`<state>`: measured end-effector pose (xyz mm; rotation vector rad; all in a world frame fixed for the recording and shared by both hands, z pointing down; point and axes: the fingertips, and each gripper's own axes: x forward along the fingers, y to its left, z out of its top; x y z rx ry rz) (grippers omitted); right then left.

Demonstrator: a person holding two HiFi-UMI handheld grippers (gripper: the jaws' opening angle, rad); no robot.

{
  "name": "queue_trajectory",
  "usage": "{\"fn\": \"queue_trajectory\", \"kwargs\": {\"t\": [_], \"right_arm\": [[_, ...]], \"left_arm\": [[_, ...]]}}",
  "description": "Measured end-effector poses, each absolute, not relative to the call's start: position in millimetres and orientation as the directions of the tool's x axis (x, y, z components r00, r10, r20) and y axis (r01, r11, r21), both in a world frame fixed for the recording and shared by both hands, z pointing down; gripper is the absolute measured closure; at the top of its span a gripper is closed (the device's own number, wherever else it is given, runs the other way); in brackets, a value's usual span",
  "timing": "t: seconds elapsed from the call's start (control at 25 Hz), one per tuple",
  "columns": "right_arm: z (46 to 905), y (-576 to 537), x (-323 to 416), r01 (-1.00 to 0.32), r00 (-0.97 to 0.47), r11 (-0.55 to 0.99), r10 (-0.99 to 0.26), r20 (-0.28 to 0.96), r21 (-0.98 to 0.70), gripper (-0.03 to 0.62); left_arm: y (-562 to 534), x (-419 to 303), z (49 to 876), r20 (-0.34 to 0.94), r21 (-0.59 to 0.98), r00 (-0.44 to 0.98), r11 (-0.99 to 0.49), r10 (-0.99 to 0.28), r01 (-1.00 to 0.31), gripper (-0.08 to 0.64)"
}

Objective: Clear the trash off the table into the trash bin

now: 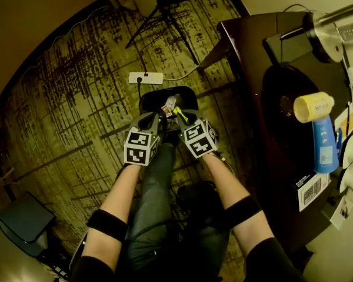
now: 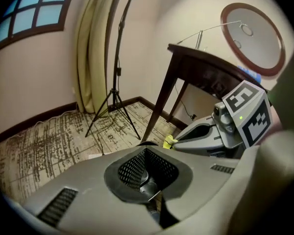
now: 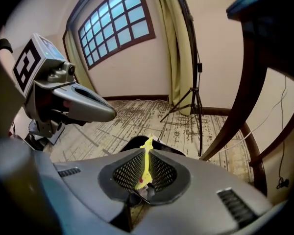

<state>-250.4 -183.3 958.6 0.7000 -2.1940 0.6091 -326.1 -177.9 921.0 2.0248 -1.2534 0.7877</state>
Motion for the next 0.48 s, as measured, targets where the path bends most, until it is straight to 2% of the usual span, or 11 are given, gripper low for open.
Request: {"fn": "queue_trajectory", "kwargs": {"t": [0.36, 0.4, 0.48], "right_arm": [[1104, -176, -260, -0.624, -0.510, 0.758, -0.212, 0.834, -0.190, 0.535], [1114, -176, -261, -0.624, -0.503, 0.758, -0.204, 0.840, -0.190, 0.519], [1131, -173, -263, -0.618, -0.497, 0.759, -0.179, 0.849, -0.202, 0.421]], "left_arm": [[-174, -323, 1039, 0.786, 0.255, 0.394, -0.331, -0.476, -0.909, 0.557], [-173, -323, 1046, 0.788, 0.254, 0.394, -0.334, -0.473, -0.908, 0.557], [-173, -324, 1056, 0.789, 0.255, 0.395, -0.334, -0.470, -0.907, 0.557]]}}
